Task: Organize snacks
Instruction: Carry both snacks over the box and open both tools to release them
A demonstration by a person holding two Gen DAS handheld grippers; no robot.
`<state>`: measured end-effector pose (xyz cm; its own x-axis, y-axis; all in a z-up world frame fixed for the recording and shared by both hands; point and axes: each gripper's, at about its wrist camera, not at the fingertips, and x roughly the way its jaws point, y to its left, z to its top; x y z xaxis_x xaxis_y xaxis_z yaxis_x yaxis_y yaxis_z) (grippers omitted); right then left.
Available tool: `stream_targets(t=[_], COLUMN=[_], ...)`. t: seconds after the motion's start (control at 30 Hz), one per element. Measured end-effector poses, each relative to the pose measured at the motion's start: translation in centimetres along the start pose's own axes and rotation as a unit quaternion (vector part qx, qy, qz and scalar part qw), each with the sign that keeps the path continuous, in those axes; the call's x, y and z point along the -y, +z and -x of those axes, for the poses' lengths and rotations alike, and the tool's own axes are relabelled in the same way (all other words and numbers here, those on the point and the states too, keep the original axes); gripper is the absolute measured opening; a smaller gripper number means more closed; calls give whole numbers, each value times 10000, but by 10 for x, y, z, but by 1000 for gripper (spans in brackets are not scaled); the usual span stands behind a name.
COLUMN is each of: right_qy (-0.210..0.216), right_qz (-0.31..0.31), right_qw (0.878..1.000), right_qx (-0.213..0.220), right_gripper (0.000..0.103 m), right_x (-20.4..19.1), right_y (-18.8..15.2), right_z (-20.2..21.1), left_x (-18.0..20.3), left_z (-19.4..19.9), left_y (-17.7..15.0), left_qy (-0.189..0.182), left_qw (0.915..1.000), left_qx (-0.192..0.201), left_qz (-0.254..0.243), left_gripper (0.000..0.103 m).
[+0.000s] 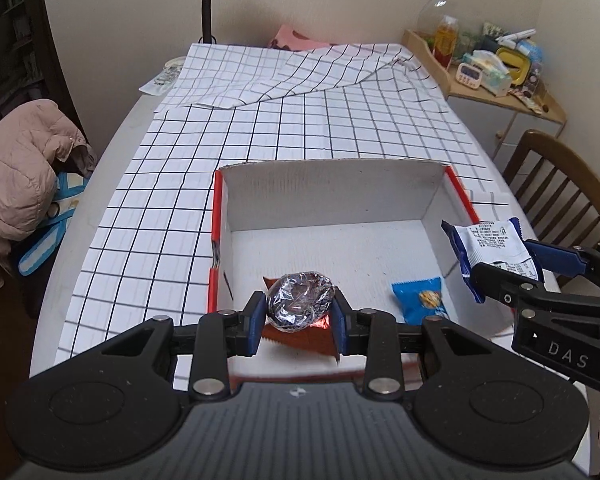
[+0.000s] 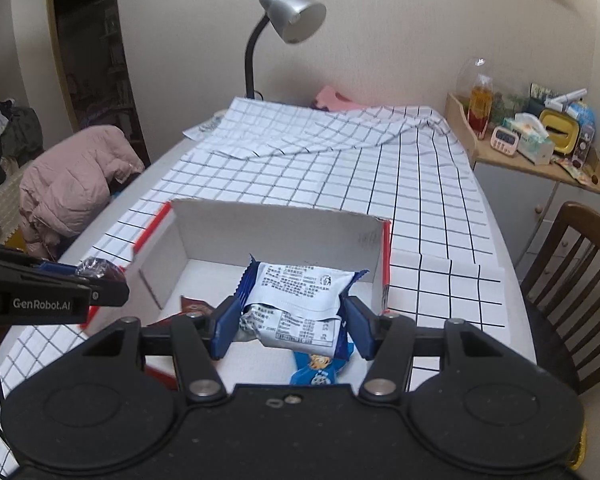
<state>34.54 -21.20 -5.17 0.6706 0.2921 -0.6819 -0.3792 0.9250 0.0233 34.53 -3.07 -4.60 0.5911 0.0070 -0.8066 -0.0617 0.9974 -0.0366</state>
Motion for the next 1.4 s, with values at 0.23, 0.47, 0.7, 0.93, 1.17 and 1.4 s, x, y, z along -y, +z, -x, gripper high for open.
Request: stream_targets(t=[0.23,0.47,0.7,0.93,1.17,1.4], right_qy=[-24,-1,-44,-158,-240,-101], right_qz=[126,377,598,890,891,572], right_qw=[9986,9944,9907,9879,9882,9928], right_qx=[-504,-987,-1223,-1261,-1225,-1046], right_gripper=[56,56,56,57,62,66], right_x=[8,5,3,-3,-3,4], right_y=[1,-3,-9,-12,-12,-7], right_z=[-47,-84,-104,-112,-111,-92], left_x=[4,13,17,20,18,10], left_z=[-42,-78,-101,-111,-108,-89], left_y=[15,20,18,16,19,20], left_qy=[8,171,243,297,231,58], left_qw=[9993,9975,9948,9934,9942,9965], left_qx=[-342,-692,-979,-1085,-1023,-821], left_qz=[119,-18,-130,-219,-238,-113], left_gripper=[33,33,33,33,34,42])
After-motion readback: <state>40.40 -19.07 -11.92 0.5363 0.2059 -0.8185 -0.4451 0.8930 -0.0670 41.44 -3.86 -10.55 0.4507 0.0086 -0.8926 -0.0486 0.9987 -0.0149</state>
